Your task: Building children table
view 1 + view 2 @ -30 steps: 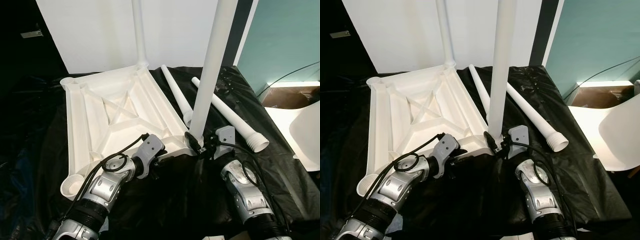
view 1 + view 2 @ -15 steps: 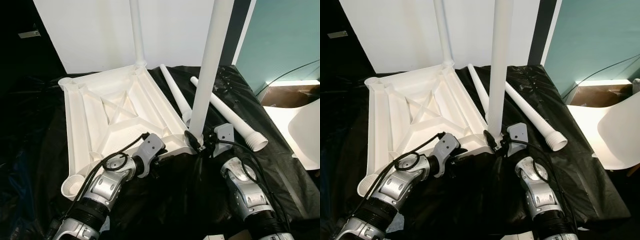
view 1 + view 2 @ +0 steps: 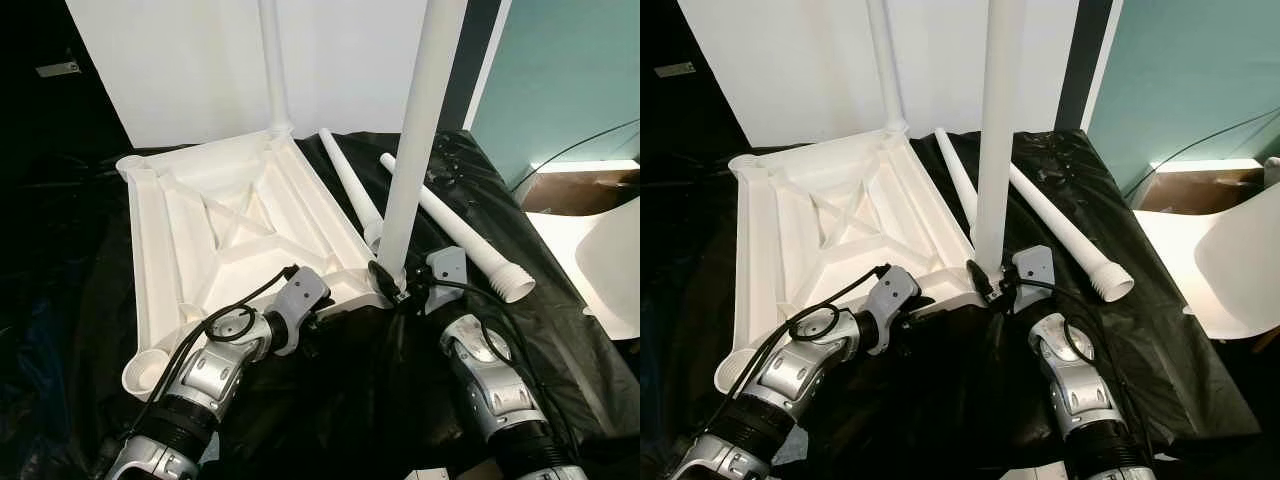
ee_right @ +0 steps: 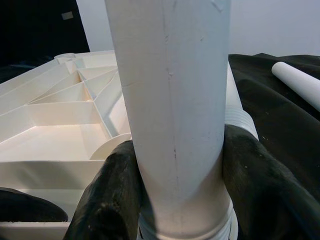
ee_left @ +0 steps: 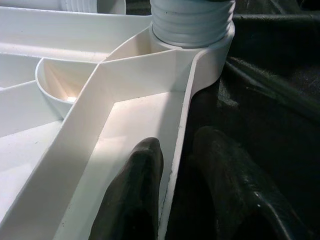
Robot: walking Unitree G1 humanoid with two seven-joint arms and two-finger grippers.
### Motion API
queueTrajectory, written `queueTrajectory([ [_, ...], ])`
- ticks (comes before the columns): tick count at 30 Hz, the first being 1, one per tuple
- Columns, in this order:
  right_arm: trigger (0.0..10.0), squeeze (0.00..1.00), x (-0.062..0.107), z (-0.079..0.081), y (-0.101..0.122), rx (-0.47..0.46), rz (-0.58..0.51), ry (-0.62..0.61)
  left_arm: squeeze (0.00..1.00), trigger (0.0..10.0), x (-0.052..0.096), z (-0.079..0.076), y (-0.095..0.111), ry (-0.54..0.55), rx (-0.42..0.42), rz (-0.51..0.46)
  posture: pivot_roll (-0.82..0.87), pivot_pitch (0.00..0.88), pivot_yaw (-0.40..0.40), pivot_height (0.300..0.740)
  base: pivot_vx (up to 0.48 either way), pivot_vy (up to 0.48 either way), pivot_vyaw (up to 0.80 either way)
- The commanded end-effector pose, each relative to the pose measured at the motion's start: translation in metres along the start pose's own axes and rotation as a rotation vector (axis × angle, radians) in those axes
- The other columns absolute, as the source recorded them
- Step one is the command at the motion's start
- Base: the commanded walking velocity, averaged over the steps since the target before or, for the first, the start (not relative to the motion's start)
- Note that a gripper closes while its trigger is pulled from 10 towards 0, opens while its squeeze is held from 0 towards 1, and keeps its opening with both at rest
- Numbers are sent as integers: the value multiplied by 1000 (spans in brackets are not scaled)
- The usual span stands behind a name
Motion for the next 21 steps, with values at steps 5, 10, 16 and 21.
queueTrajectory([
  [5,10000,0,9,-35,-12,62,96,-152,0,10000,1,-12,-20,-89,24,81,-23,0,18,740,0,0,0],
  [10,10000,0,8,-31,-11,60,93,-148,0,10000,5,-12,-23,-92,26,88,-6,0,35,740,0,0,0],
  [16,10000,0,9,-30,-14,51,98,-163,0,10000,6,-10,-21,-93,20,92,3,0,42,740,0,0,0],
  [21,10000,0,13,-32,-16,54,107,-167,0,10000,2,-12,-20,-101,17,89,-6,0,45,740,0,0,0],
])
Point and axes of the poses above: a point about 5 cm out from each wrist's last joint towards the gripper, its own x axis pointing back from the gripper into the wrist, its own y axis along the axis of the wrist's last joint, z = x × y, the point moved 2 cm from there along -x, pointing out of the wrist towards the gripper, and after that the axes turned 4 degrees about x, right-handed, at the moved point
